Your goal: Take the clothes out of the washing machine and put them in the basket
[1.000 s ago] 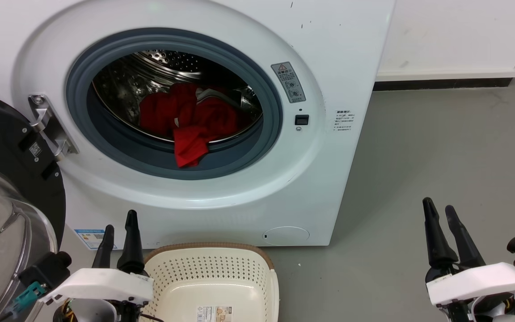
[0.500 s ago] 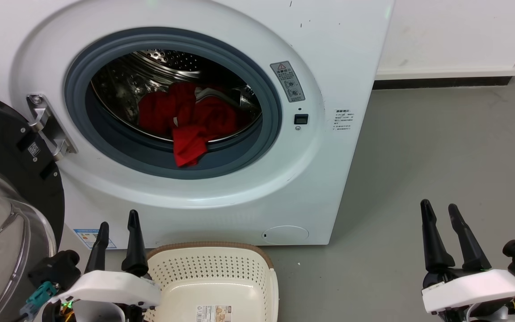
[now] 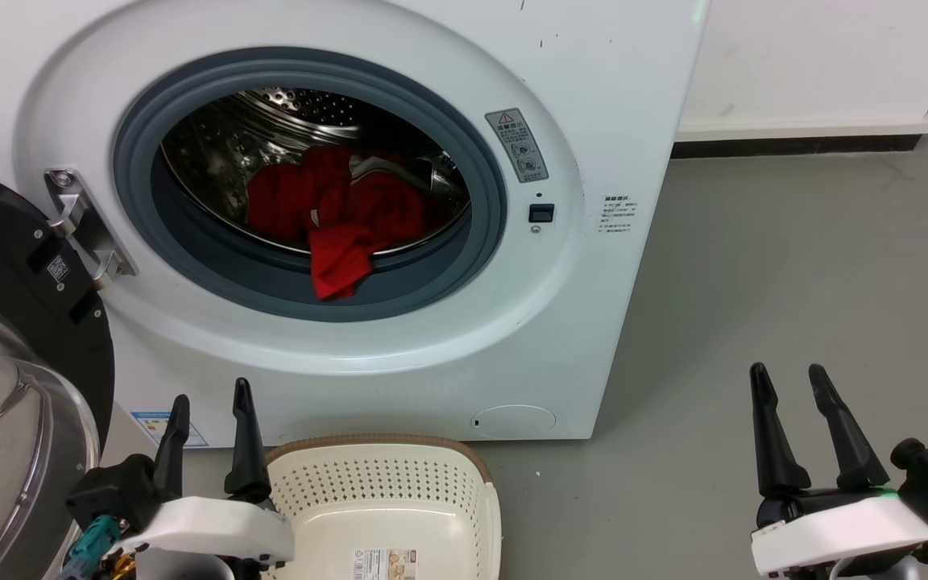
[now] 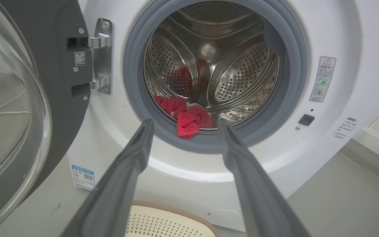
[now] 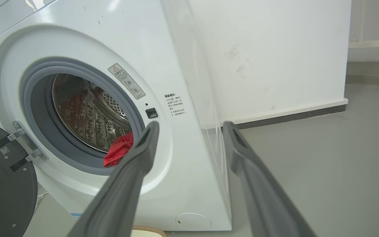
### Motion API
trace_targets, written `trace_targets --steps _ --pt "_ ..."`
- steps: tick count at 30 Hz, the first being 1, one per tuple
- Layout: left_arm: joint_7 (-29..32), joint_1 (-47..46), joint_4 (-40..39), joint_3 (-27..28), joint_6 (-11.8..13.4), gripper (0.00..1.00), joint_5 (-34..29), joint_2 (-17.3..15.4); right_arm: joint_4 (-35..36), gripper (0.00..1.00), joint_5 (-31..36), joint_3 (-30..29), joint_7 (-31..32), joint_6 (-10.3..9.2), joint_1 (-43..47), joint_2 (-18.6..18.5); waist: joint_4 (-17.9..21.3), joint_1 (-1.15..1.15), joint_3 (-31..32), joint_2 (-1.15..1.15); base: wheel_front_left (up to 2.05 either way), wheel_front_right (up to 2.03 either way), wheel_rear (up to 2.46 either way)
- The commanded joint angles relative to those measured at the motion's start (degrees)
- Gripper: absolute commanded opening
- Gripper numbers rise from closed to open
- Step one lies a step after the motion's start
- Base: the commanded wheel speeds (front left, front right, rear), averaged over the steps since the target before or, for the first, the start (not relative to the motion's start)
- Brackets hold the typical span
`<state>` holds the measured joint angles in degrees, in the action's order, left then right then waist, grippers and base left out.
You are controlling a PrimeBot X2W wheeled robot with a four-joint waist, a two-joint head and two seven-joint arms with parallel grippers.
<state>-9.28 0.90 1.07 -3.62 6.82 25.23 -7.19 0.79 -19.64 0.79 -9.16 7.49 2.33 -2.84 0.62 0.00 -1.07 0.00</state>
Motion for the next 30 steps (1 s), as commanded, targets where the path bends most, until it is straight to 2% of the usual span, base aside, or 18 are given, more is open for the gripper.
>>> trace_targets --steps 1,30 --pt "-0.5 0.1 -0.8 -0.1 0.4 1.0 -1.6 -0.3 0.9 1.0 1.6 0.1 -0.6 0.01 0.3 -0.1 0.0 0.0 0.0 0.0 0.0 0.0 0.0" --pt "-4.2 2.3 -0.8 1.7 -1.0 1.0 -16.4 1.3 3.2 1.0 15.2 1.3 -4.2 0.0 2.2 -0.1 0.4 0.0 0.1 0.0 0.0 0.0 0.0"
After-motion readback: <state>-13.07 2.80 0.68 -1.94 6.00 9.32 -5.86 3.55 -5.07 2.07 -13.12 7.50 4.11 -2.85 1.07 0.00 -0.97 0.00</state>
